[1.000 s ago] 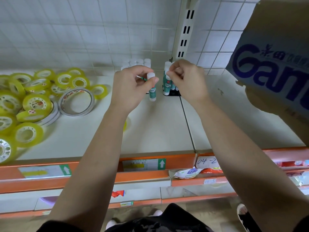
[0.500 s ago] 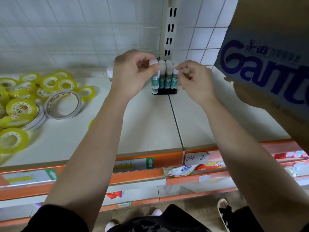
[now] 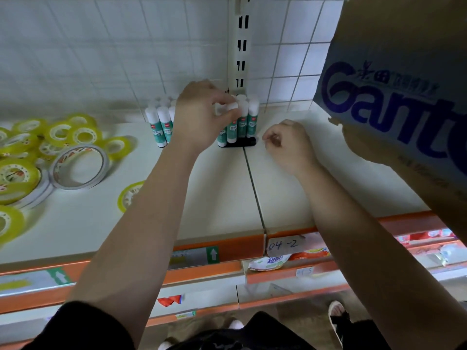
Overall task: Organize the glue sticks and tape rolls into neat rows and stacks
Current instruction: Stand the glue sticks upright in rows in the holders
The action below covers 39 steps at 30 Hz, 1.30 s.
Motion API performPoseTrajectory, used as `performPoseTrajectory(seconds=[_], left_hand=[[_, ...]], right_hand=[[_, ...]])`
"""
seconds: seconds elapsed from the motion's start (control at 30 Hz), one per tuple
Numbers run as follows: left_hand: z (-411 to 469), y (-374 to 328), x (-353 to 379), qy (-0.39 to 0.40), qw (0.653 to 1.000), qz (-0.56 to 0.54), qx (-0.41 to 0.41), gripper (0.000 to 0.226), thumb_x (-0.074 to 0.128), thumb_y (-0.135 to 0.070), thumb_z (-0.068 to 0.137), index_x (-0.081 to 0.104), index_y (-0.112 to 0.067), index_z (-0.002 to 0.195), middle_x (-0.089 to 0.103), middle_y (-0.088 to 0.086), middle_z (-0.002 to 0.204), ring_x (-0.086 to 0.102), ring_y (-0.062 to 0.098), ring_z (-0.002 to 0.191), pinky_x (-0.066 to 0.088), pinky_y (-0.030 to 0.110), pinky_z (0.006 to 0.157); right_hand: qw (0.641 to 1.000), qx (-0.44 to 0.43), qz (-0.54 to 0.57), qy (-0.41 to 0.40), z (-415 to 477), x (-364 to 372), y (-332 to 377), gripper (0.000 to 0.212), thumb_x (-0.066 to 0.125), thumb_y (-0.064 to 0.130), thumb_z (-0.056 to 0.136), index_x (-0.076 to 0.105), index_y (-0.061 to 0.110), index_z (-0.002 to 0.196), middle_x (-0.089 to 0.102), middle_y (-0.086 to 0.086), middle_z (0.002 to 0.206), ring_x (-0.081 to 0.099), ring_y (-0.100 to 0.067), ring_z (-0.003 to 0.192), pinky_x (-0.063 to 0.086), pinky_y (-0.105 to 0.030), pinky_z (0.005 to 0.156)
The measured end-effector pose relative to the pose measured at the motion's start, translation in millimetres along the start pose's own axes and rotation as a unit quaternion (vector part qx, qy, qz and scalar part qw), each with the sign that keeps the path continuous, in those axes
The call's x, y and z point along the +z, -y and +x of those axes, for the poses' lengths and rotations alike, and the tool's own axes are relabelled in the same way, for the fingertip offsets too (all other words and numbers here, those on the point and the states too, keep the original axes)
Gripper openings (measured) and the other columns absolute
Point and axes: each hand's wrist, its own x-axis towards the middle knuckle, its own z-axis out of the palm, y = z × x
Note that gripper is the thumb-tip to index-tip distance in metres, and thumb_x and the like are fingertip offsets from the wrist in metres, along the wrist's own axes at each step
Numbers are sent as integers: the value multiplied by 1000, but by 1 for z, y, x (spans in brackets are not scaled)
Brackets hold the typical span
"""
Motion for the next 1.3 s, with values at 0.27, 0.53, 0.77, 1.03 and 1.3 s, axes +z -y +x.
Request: performPoseTrajectory(seconds=[0.27,0.53,0.77,1.03,1.3], left_hand=[[-3,0,6,16,1000,25,-9,32,72,-34,77,77,-11,98,64,11,93,57,32,91,45,39,79],[-4,2,8,-4,999,36,0,27,74,-34,74,75,-10,86,68,7,89,57,32,86,47,46,76],[-3,8,13,-7,998,49,25,26,69,-34,82,77,-9,84,66,5,90,55,32,89,48,42,69],[-8,-5,15,-34,987,152,47,14,66,-18,80,72,-5,82,63,10,88,57,36,87,48,38,57],[-19,-9,-8,15,996,87,26,41,64,-25,85,63,-11,123,62,13,108,57,34,101,47,41,85]], right_hand=[[1000,-7,-21,6,1,1,-4,15,64,10,80,74,19,88,54,3,87,56,-27,96,47,-34,82],[1000,-6,-28,5,1,2,-4,15,63,10,83,74,18,90,52,4,91,55,-27,100,39,-25,77],[1000,5,-24,2,1,3,-3,15,62,11,83,73,18,91,51,5,92,52,-25,102,35,-22,77],[1000,4,-19,2,2,1,-1,17,62,10,82,73,17,92,55,2,91,56,-24,98,44,-29,82],[995,-9,51,-82,4,-14,27,21,59,9,86,70,18,101,63,-3,96,54,-10,81,49,-28,80]])
